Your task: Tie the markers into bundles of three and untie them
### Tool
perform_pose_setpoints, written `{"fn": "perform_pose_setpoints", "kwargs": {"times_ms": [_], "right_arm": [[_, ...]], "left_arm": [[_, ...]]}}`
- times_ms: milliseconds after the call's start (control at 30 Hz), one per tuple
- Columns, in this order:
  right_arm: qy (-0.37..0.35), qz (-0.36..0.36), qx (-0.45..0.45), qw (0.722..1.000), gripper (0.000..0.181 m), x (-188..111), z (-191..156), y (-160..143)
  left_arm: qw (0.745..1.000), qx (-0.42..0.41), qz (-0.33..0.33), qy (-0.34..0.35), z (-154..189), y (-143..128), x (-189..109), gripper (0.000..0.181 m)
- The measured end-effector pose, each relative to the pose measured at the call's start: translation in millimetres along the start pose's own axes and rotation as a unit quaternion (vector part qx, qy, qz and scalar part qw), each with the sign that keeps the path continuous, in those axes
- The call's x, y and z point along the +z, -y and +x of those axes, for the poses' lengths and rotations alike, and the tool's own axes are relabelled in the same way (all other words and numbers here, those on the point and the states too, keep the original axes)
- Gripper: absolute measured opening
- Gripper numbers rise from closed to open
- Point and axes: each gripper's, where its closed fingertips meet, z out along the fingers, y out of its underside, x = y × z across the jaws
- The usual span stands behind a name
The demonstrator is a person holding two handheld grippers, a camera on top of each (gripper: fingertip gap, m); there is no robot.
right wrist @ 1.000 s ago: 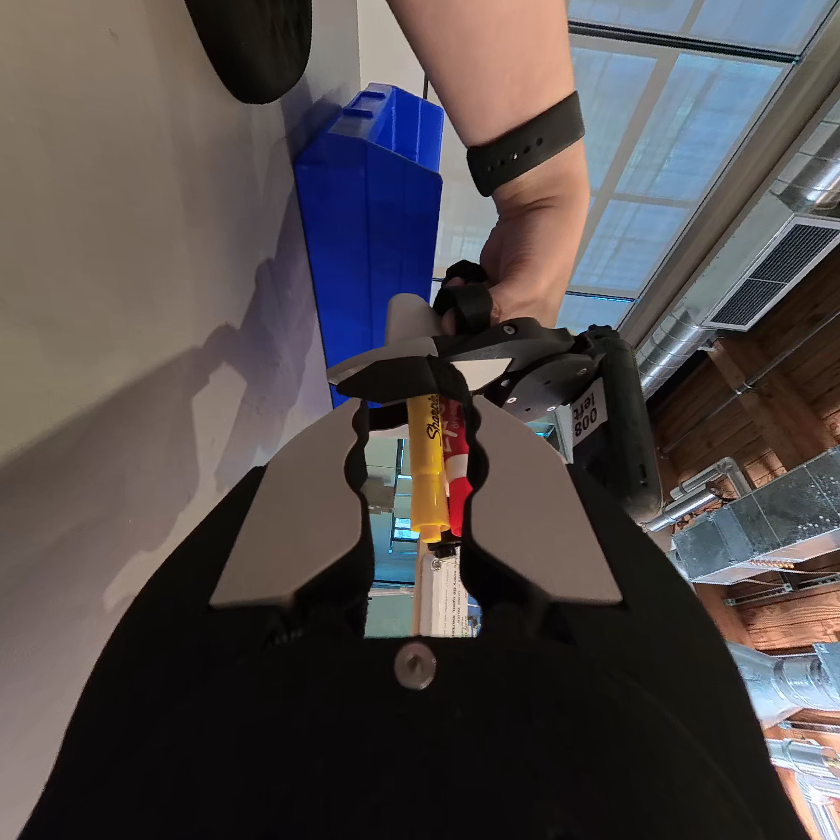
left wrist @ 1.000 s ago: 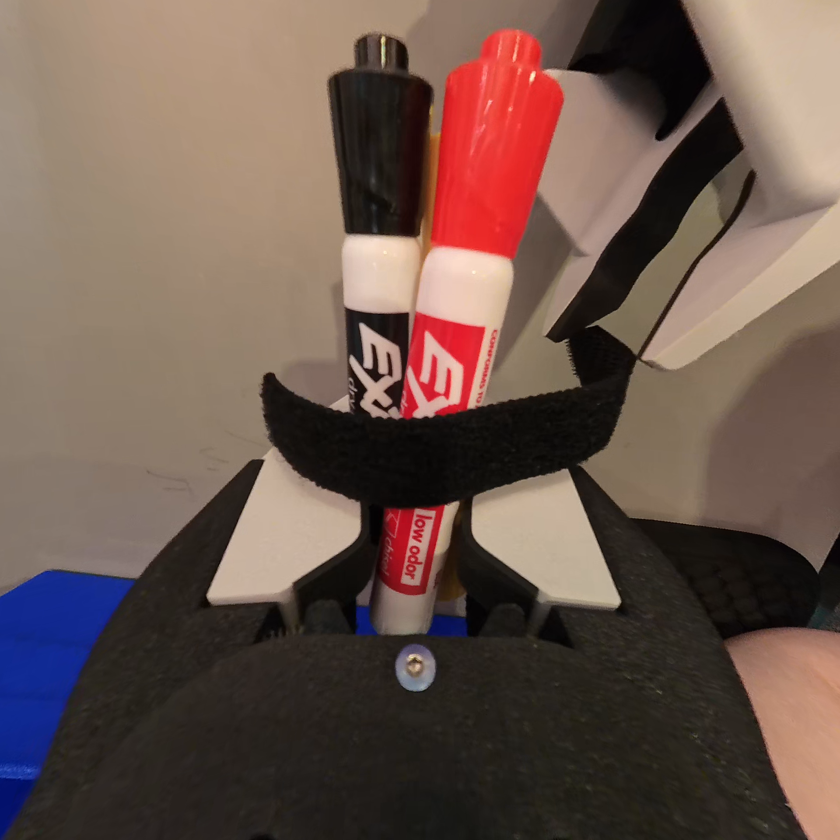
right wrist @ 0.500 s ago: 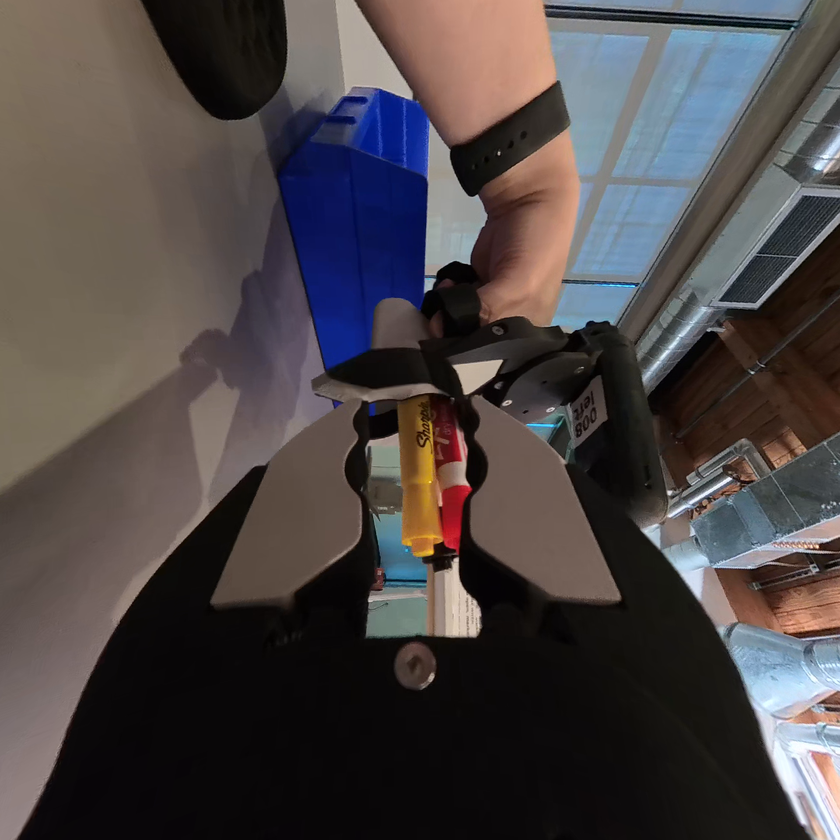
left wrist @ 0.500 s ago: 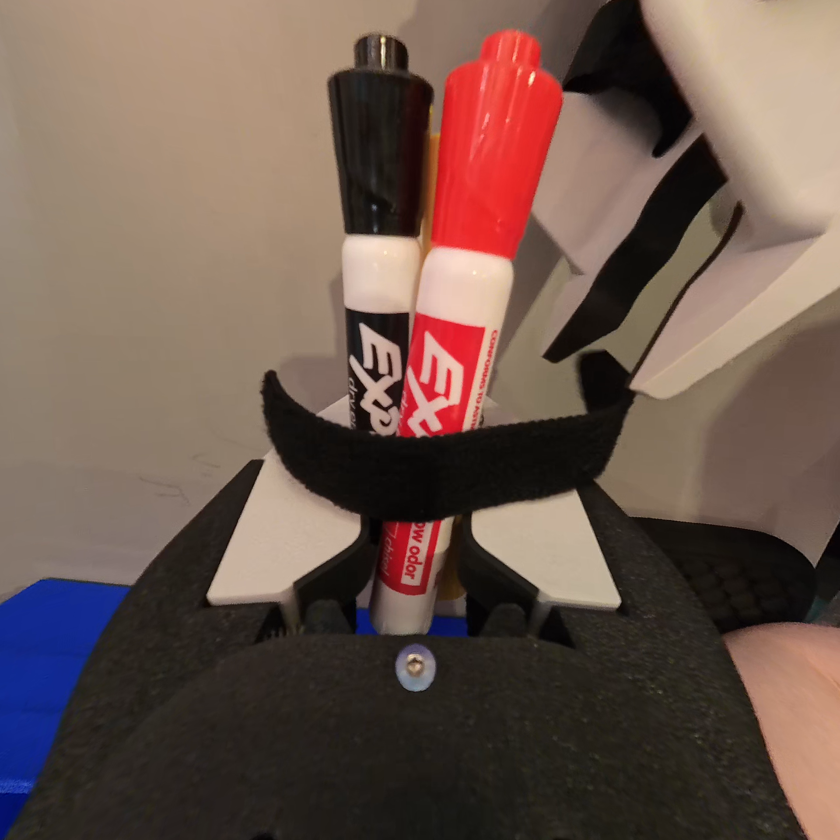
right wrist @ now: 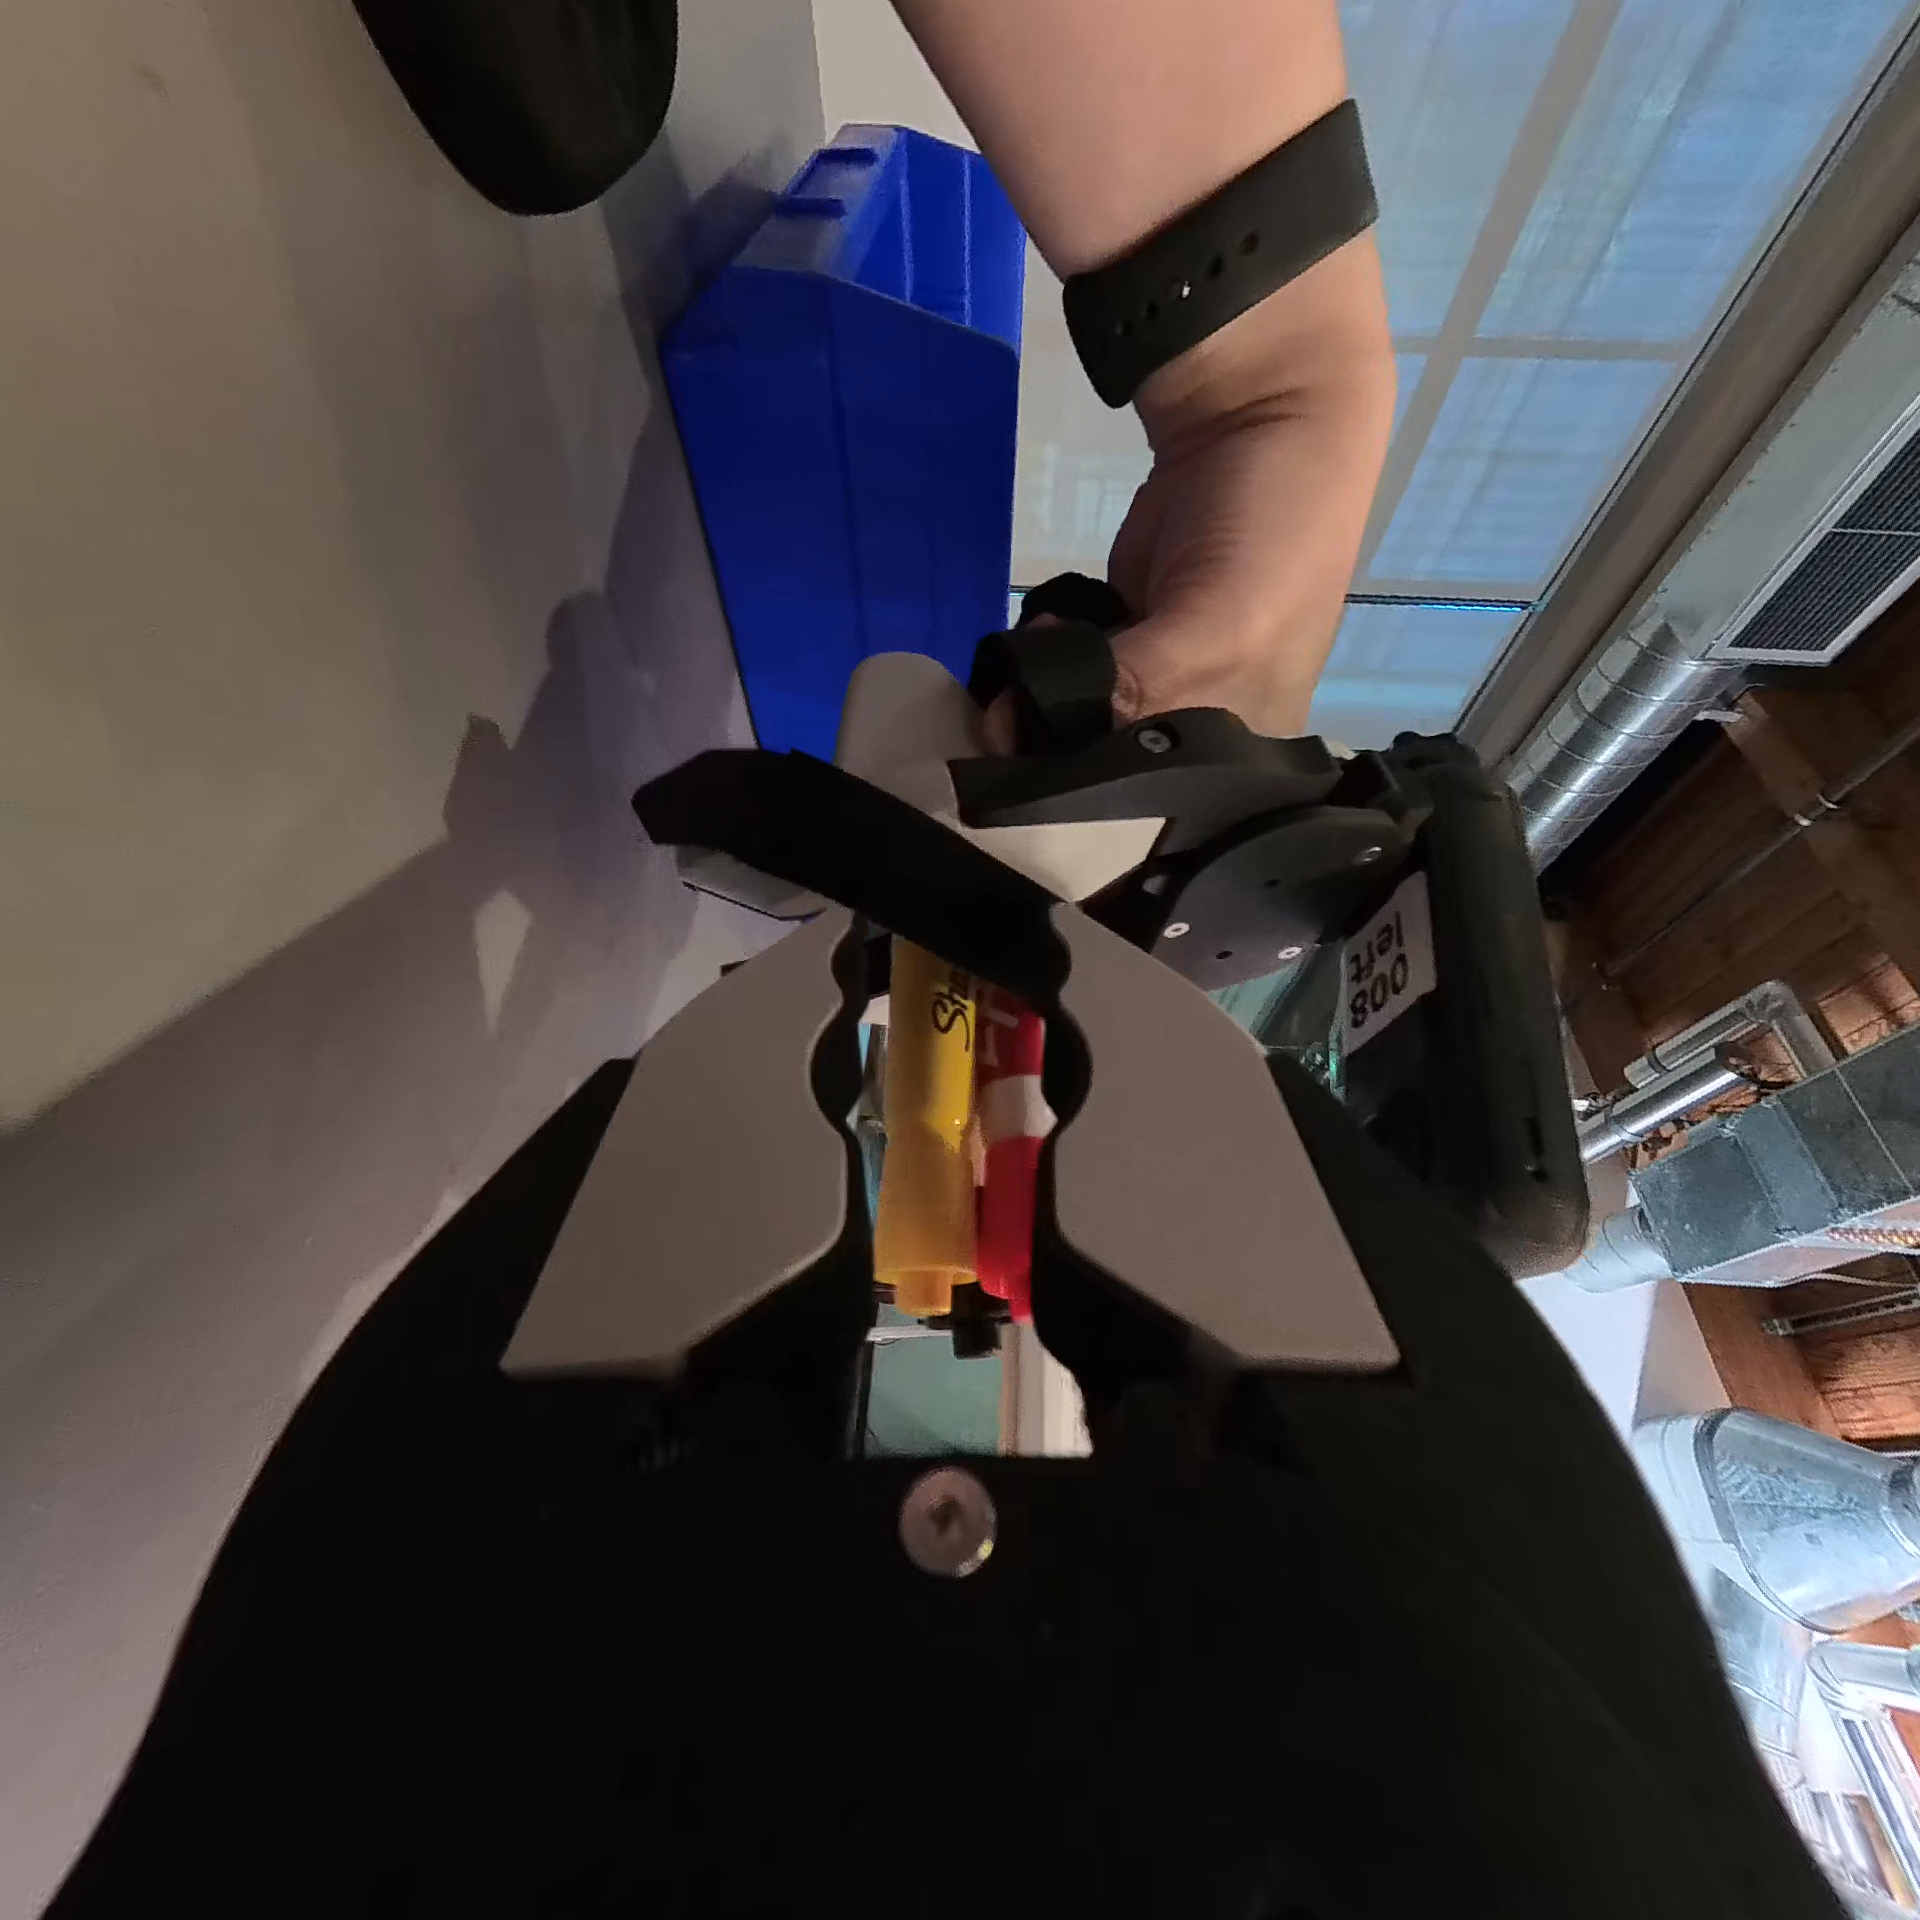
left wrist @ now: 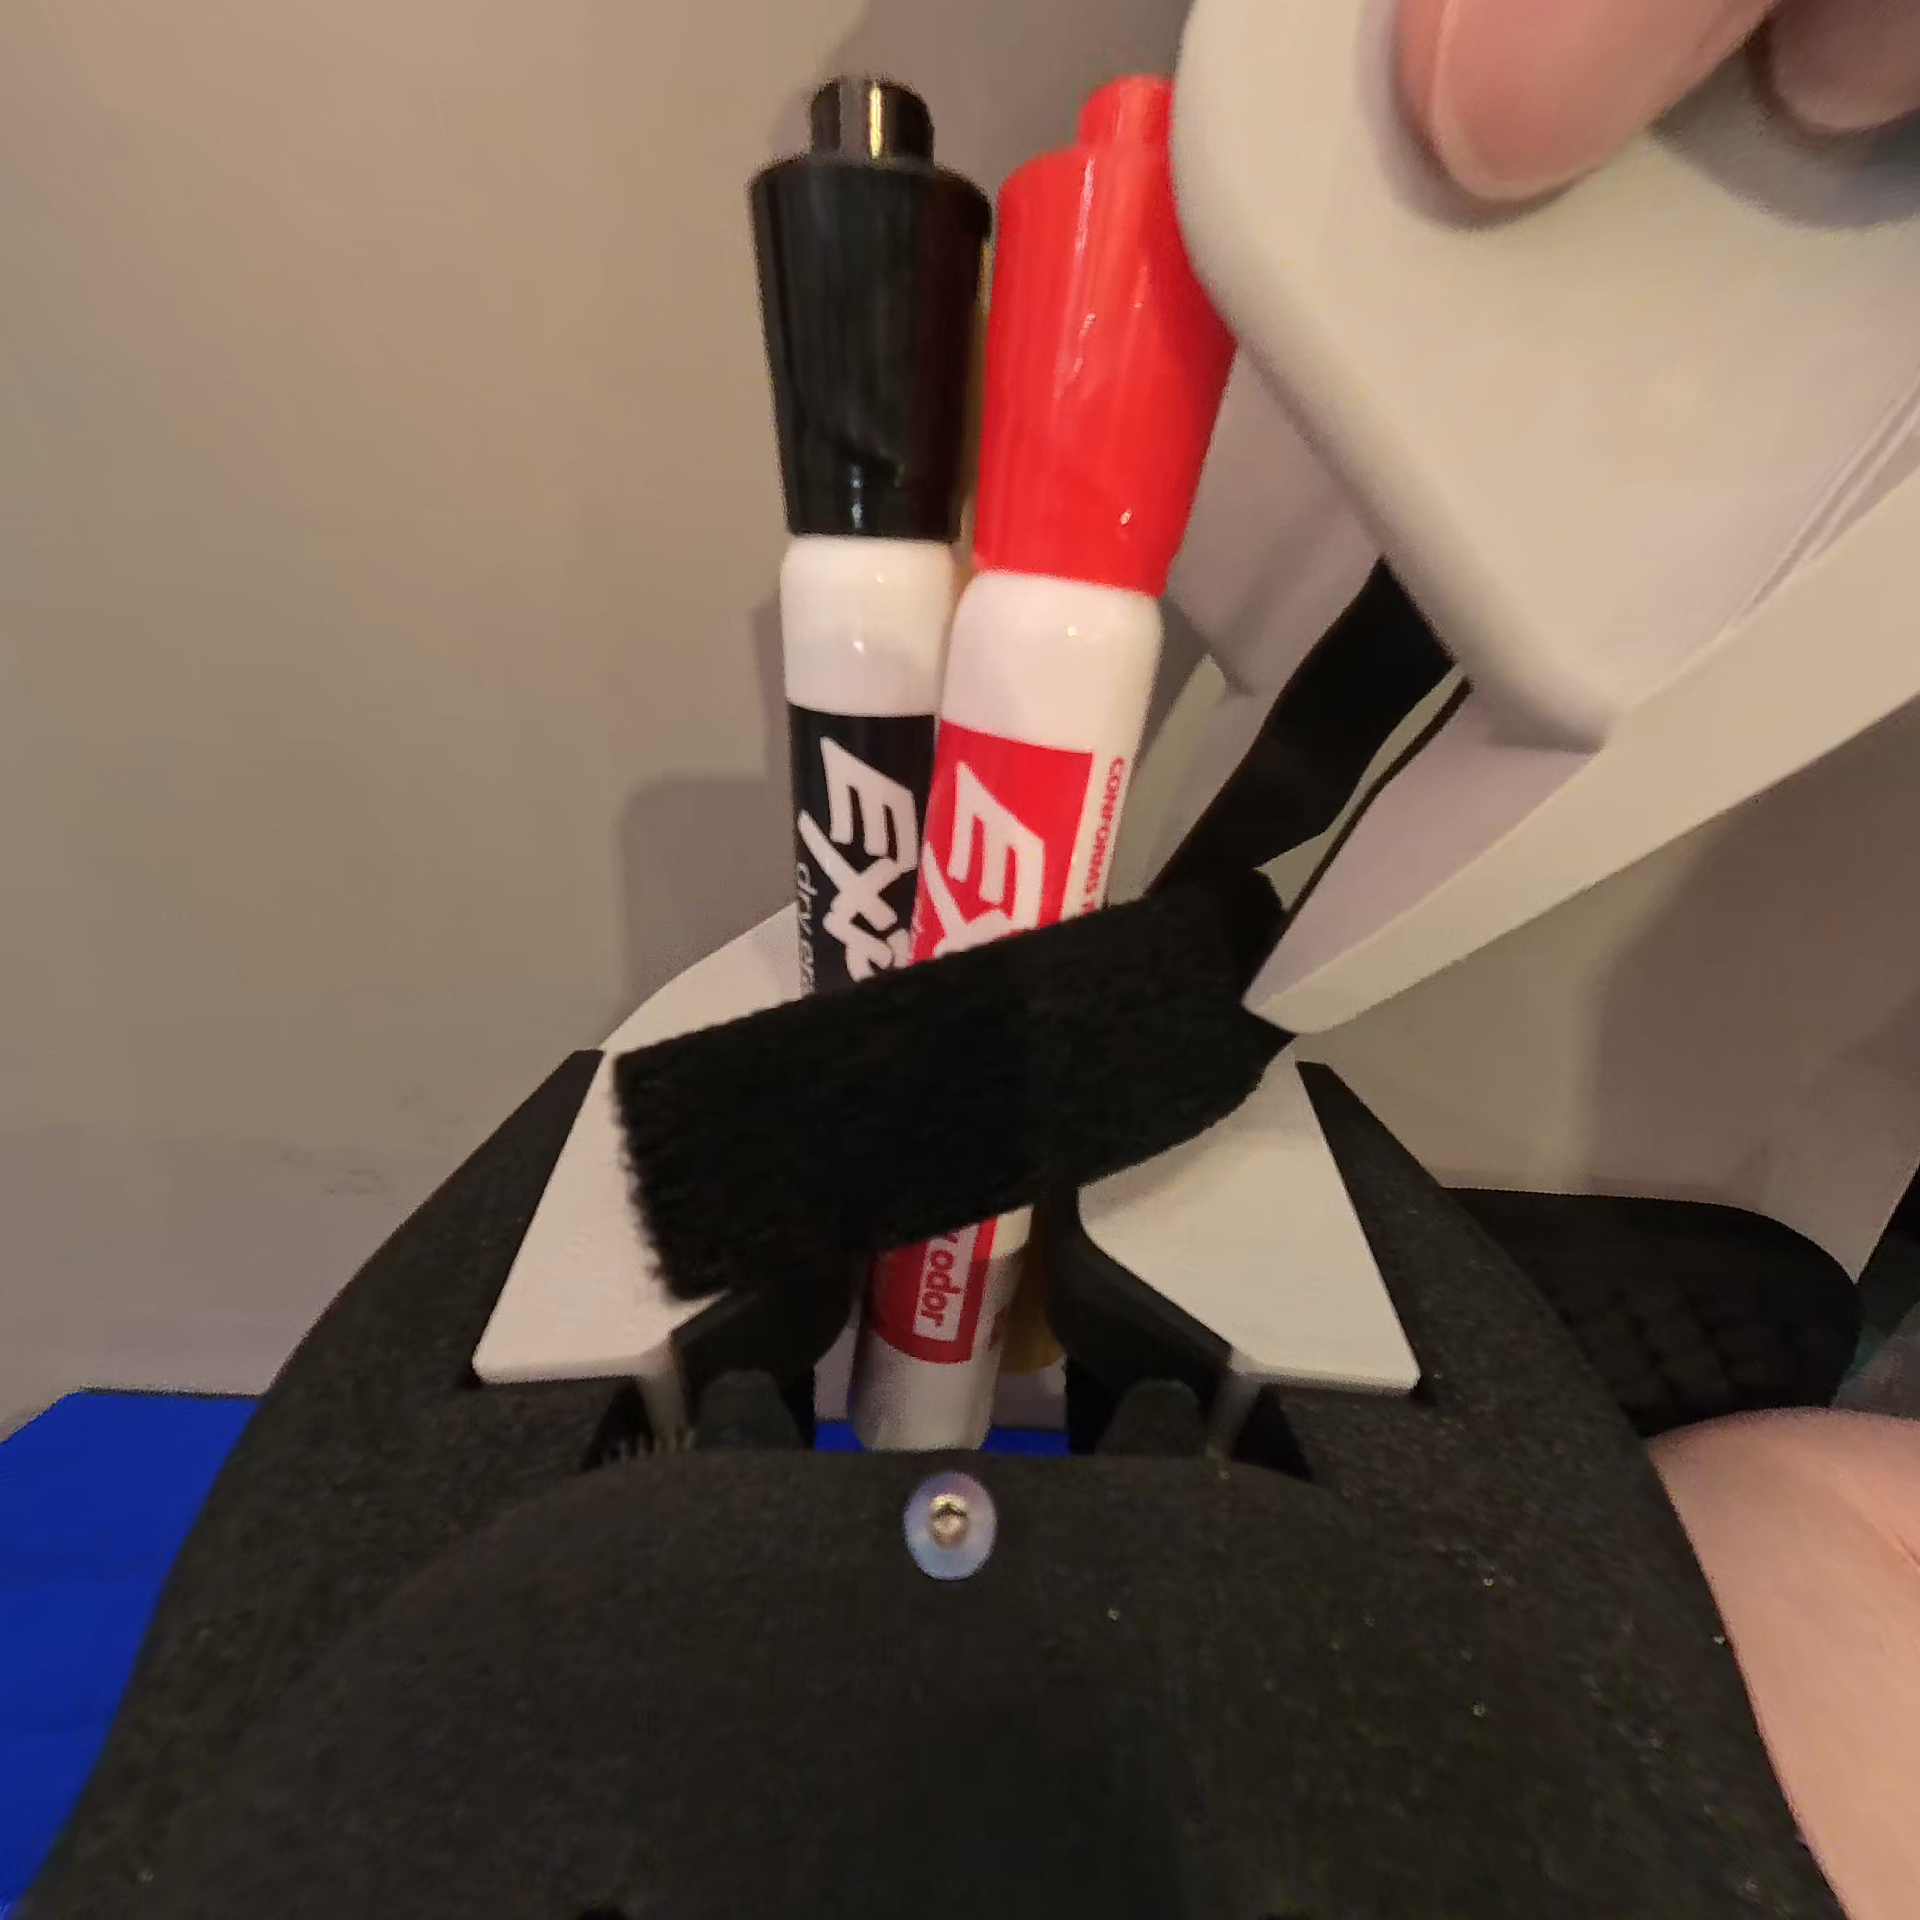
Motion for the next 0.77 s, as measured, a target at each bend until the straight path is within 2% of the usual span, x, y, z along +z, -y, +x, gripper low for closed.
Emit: {"fn": "perform_pose_setpoints", "kwargs": {"times_ms": [100, 233, 767], "right_arm": [[-0.005, 0.008, 0.000, 1.000, 0.026, -2, 4, 3], [-0.017, 0.019, -0.013, 1.000, 0.006, -7, 9, 8], [0.007, 0.004, 0.041, 0.999, 0.004, -10, 28, 4]], "left_arm": [[1.000, 0.001, -0.002, -0.001, 1, -1, 1, 0.042], [1.000, 0.000, 0.000, -0.002, 1, 0, 0, 0.041], [1.000, 0.010, -0.015, 0.007, 0, -4, 1, 0.042]]}}
